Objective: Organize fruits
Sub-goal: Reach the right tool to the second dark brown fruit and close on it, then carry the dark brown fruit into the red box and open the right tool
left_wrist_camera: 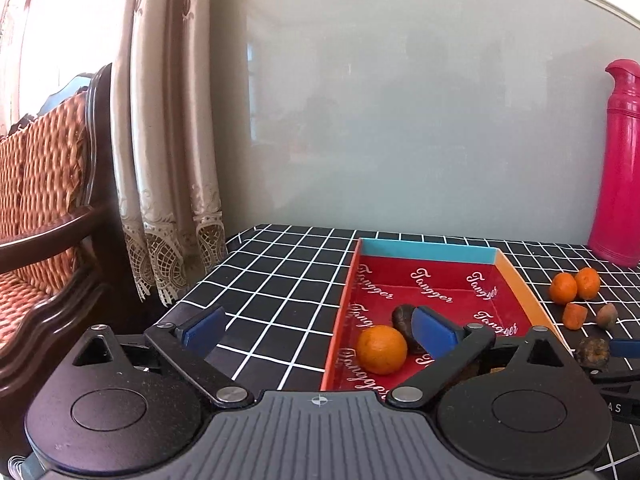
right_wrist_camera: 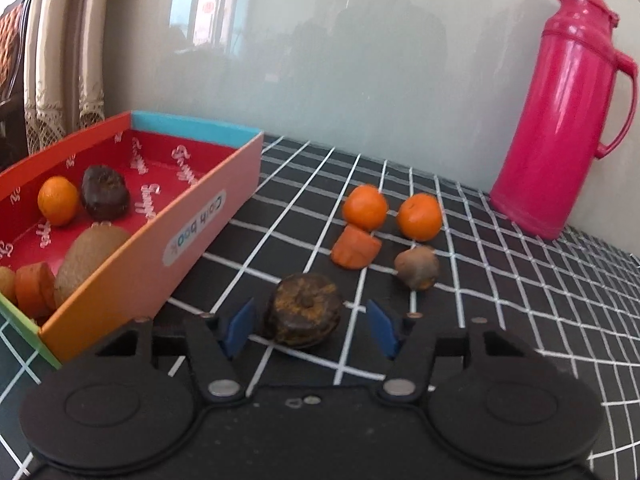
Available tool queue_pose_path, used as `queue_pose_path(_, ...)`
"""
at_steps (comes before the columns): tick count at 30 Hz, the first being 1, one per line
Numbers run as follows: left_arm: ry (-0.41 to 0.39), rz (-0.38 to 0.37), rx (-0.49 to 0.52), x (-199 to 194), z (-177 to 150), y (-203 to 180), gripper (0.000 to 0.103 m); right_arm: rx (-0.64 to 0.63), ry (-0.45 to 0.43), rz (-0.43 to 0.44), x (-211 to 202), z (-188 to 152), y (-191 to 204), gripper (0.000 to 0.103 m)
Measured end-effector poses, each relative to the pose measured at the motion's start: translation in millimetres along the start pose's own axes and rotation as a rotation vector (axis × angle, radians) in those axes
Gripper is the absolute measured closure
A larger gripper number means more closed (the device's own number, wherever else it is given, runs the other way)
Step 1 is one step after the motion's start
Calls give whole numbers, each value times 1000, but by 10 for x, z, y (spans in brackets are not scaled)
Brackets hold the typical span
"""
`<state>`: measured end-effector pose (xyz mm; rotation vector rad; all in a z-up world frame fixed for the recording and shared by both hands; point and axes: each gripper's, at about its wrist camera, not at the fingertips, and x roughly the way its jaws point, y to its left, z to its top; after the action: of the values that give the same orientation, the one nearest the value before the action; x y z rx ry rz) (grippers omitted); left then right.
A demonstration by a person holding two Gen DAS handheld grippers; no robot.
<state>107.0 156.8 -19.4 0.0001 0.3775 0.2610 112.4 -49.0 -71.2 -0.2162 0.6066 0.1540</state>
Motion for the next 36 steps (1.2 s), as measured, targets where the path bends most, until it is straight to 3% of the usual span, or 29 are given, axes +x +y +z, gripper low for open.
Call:
queue_pose_path(3, -2, 5, -6, -6, -1, 30, 4, 12, 5, 13, -2, 6, -1, 63)
queue_pose_path(13, 7, 10, -21, -7, -9, 45, 4, 26, -7, -7, -46, 27, -53, 63)
queue_pose_path(36, 13, 35, -12, -63, -50, 101, 0, 58, -121, -48, -458, 209, -145, 63)
